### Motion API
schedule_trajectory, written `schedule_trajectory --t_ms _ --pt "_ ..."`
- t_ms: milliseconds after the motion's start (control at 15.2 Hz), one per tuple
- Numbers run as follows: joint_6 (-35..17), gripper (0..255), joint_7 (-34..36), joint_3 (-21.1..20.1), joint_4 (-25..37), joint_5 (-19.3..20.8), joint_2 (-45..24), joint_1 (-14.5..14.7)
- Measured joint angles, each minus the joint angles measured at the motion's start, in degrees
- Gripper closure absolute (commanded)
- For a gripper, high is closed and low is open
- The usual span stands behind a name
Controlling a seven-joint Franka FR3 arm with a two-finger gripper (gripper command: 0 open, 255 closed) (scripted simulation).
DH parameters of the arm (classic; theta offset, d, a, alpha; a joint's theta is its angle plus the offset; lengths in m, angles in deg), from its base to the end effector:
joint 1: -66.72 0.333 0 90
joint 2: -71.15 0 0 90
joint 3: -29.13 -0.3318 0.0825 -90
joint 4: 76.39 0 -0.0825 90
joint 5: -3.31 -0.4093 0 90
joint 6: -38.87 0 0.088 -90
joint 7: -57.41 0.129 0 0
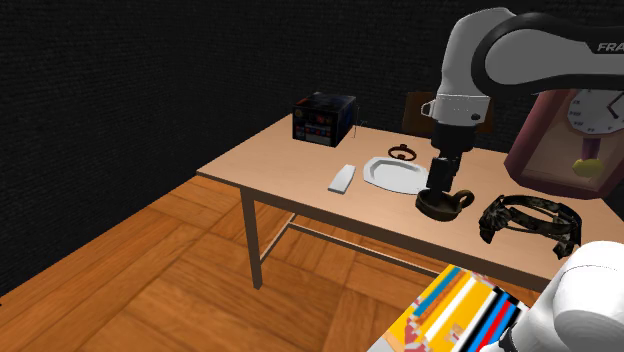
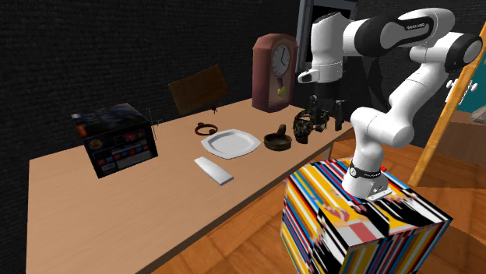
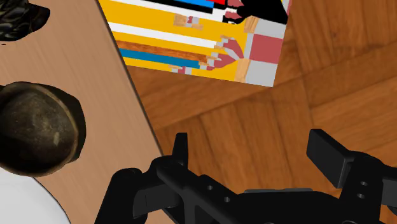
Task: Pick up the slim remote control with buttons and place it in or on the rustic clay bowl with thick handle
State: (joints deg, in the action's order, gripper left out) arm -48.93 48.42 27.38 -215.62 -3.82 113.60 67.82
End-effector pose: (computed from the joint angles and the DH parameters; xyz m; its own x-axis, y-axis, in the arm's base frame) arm 0.3189 0.0337 0.5265 0.9705 0.1976 -0.1381 0.1807 -0.9754 -0.1259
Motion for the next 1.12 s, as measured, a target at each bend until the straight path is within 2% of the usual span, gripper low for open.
schedule_trajectory --t_ms 132,330,594,1122 --pt "-0.8 0 0.8 -0.3 0.2 -0.2 -0.9 -0.2" --pt "-5.4 0 5.5 -2.2 1.2 -1.2 -5.8 -1.3" --pt "-10.9 0 13.0 -4.7 5.0 -2.0 -13.8 -3.0" --pt "-21.4 0 27.7 -7.4 13.3 -0.3 -30.5 -6.5"
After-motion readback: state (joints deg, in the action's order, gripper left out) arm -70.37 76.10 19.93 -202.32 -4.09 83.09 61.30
